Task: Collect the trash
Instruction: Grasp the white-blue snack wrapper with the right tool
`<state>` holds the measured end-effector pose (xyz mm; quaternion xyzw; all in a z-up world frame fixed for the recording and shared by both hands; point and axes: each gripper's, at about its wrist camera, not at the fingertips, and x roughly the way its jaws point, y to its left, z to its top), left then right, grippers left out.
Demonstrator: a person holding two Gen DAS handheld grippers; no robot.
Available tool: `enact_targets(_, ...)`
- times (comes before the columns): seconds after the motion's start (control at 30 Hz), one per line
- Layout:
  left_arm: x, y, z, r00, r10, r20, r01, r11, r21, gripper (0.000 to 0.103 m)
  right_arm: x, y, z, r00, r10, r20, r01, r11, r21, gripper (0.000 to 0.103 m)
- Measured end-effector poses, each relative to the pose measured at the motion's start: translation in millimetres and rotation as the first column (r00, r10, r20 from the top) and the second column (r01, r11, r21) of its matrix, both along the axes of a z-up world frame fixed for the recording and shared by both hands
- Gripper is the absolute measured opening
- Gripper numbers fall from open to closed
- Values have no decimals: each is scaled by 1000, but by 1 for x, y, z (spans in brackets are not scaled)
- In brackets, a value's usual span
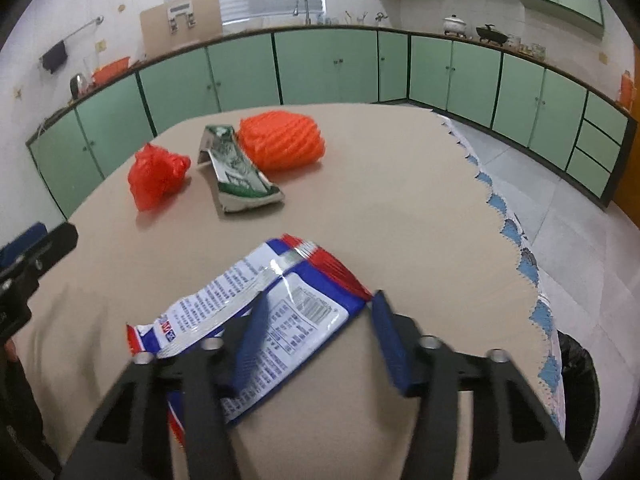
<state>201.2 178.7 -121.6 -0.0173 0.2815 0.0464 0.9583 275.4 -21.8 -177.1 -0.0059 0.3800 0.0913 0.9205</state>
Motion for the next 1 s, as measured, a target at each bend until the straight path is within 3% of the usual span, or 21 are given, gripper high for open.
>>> enact_targets(0.1, 1, 0, -1, 1000, -1, -2, 1, 1000, -3, 81, 0, 2, -1, 1000, 1, -1, -1, 1000, -6, 28)
enact_targets(0.2, 1, -1, -1, 1000, -3, -2, 3, 1000, -4, 81, 0, 0, 0, 1000, 8, 0, -8, 1000, 5, 2)
enact_targets(0.53, 1, 0, 0, 1000, 7, -4, -7, 1000, -6, 81, -9, -13, 21, 997, -9, 82, 5, 999, 54, 0)
enact_targets(0.67, 0, -1, 0, 1000, 5, -2, -5, 1000, -9, 81, -7, -15, 29, 998, 10, 66, -15, 997, 75, 0)
enact_targets(0.73, -1, -2, 0, 1000, 2, 0, -2, 1000, -3, 81, -8, -11, 26, 999, 25, 48, -29, 998, 64, 3)
enact_targets(0.77, -2, -2, 0, 1000, 0, 0, 0, 1000, -2, 81, -8, -8, 25, 999, 38, 37, -41, 997, 67, 13)
enact_targets(0.87, -2, -2, -2, 1000, 0, -5, 0, 1000, -4, 81, -12, 0, 20, 999, 47, 18, -49, 996, 76, 59)
enact_targets(1.0, -3, 1, -3, 1000, 6, -6, -6, 1000, -8, 81, -9, 10, 11, 999, 44, -8, -44, 999, 28, 72)
